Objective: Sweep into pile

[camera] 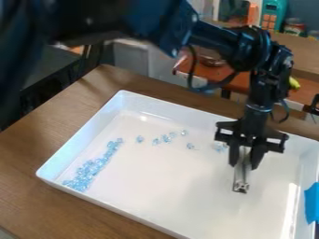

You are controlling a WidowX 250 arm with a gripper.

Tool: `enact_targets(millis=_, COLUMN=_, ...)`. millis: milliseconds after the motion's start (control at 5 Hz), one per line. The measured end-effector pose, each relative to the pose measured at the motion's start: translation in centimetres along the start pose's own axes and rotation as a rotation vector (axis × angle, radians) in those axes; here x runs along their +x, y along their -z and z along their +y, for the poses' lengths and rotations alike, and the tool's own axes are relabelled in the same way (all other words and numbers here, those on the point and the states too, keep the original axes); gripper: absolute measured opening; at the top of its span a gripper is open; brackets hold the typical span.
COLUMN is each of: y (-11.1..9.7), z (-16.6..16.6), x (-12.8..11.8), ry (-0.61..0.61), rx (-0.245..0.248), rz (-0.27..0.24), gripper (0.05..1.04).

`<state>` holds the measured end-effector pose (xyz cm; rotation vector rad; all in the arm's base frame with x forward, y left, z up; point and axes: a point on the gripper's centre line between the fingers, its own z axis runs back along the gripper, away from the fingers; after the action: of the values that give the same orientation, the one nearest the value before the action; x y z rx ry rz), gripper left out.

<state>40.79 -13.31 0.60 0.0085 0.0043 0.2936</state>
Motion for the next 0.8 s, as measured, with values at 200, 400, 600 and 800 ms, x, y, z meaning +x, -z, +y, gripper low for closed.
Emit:
enact_targets(millis=200, y=0.5, z=-0.5, x=0.8, ry=-0.006, rx=0.001, rz=0.001, gripper=0.378)
enact_targets(millis=400, y=0.5, z=0.4, x=2.0, ry=-0.034, rx=-0.005, rz=0.000, gripper=0.378)
enact_targets(millis=600, y=0.6, z=2.1, x=2.8, ry=-0.065, rx=-0.001, rz=0.010, gripper=0.378)
enact_targets(millis=800, y=1.0, z=2.8, x=3.0, ry=-0.071, rx=-0.002, rz=0.014, gripper=0.378)
